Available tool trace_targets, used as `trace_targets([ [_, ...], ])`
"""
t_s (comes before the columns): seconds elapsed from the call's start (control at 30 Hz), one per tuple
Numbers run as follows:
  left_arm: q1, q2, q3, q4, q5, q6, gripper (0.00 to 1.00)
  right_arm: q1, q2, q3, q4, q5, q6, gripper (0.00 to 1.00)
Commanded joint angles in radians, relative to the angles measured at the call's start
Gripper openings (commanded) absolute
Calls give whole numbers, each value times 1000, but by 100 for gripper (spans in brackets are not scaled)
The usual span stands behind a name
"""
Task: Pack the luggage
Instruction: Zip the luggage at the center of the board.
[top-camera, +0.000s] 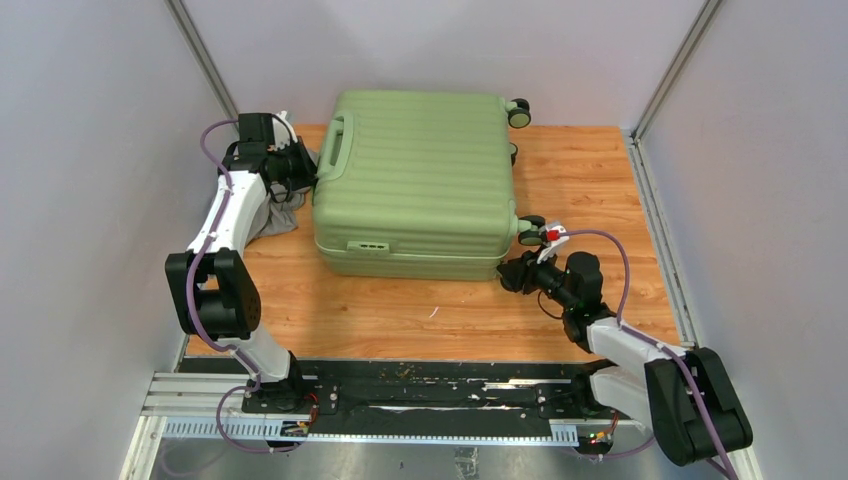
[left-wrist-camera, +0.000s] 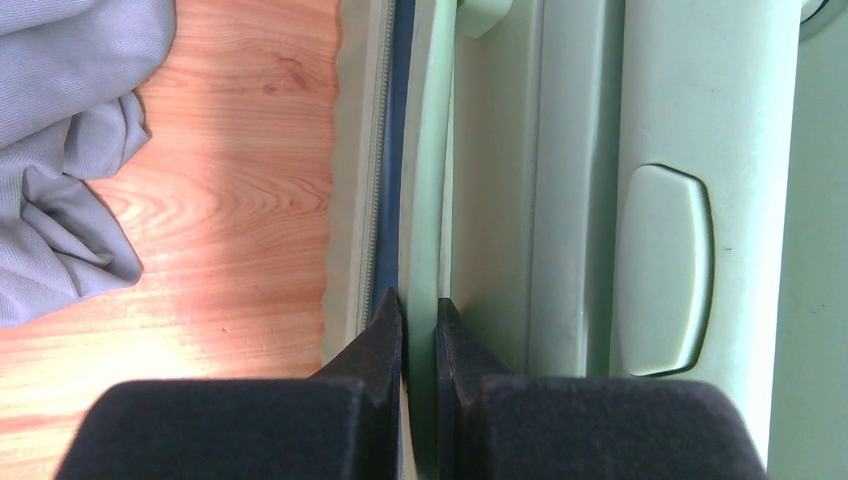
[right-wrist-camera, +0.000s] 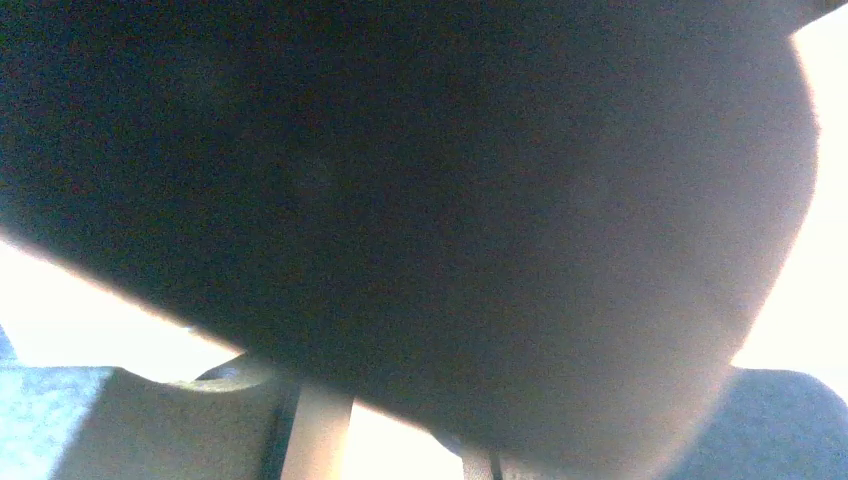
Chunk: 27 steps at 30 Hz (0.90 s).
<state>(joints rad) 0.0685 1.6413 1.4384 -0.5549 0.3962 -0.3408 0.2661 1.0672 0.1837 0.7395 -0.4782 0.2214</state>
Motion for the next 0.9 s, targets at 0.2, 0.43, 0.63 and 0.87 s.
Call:
trace_targets([
  [0.2, -58, -37, 63, 111, 59, -57, 0, 47, -65, 54, 200, -68, 10, 37],
  [0.43, -91, -34, 64, 106, 49, -52, 0, 69, -53, 68, 232, -95, 20, 24],
  [0.63, -94, -41, 59, 108, 41, -55, 0, 131, -104, 62, 213, -89, 19, 7],
  [0.87, -95, -43, 64, 103, 38, -67, 0, 220, -183, 37, 148, -6, -4, 0],
])
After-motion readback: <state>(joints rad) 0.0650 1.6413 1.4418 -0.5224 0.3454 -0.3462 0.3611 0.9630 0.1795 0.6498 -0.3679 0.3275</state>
